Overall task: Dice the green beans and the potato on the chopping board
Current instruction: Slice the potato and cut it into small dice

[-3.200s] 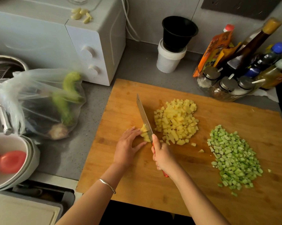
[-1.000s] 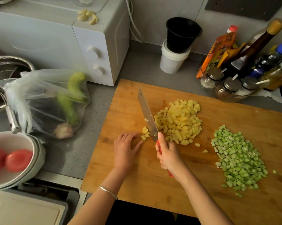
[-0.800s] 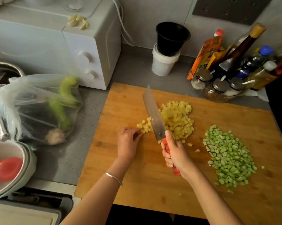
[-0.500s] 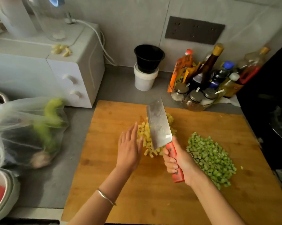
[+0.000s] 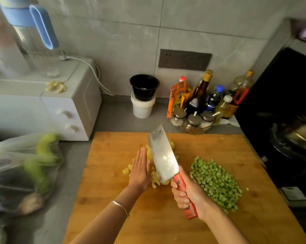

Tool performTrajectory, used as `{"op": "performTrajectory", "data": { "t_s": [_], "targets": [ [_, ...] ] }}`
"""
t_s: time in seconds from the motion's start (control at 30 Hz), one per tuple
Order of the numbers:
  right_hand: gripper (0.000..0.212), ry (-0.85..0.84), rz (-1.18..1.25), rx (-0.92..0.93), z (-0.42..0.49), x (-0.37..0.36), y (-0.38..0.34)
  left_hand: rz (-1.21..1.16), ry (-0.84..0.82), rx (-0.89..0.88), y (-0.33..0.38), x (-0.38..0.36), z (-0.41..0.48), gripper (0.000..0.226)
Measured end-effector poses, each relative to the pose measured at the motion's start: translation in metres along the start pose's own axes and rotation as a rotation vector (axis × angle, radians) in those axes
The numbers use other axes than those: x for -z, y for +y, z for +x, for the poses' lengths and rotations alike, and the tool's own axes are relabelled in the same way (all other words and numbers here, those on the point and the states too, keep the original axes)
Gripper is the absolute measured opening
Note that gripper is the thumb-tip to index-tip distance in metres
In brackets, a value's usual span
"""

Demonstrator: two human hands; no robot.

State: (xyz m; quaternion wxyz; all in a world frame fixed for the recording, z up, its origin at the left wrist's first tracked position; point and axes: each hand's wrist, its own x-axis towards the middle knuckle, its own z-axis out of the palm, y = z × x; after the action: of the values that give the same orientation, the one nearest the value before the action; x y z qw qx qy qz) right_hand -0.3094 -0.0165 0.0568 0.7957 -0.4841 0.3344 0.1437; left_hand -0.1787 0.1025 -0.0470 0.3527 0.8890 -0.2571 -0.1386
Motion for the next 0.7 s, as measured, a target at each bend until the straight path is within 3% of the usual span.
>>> {"op": "performTrajectory", "data": {
  "t_s": [0.07,0.17,0.27,0.33,0.43,0.53,0.7],
  "targets": [
    [0.057,0.066,-0.097,0.065,0.0,0.006,0.002,0.134,-0.04,0.046,-0.014,0.003,-0.003,0.049],
    [0.061,0.29,-0.633,0.314,0.008,0.02,0.004,0.059,0.067,0.005,-0.014,0.017,-0.013,0.06],
    [0.049,0.462,-1.244,0.448,0.019,0.041,0.003,0.036,0.194,-0.206,0.005,0.038,-0.028,0.061],
    [0.041,0.499,-1.529,0.479,0.022,0.048,0.001,0.12,0.125,-0.371,0.017,0.044,-0.037,0.058],
    [0.042,0.461,-1.722,0.511,0.029,0.047,0.0,0.284,-0.112,-0.523,0.022,0.038,-0.043,0.057],
    [0.049,0.393,-1.817,0.538,0.036,0.043,-0.001,0.365,-0.283,-0.537,0.018,0.031,-0.038,0.06],
    [0.055,0.302,-1.83,0.577,0.042,0.043,-0.002,0.483,-0.336,-0.515,0.016,0.027,-0.012,0.063]
  ]
}}
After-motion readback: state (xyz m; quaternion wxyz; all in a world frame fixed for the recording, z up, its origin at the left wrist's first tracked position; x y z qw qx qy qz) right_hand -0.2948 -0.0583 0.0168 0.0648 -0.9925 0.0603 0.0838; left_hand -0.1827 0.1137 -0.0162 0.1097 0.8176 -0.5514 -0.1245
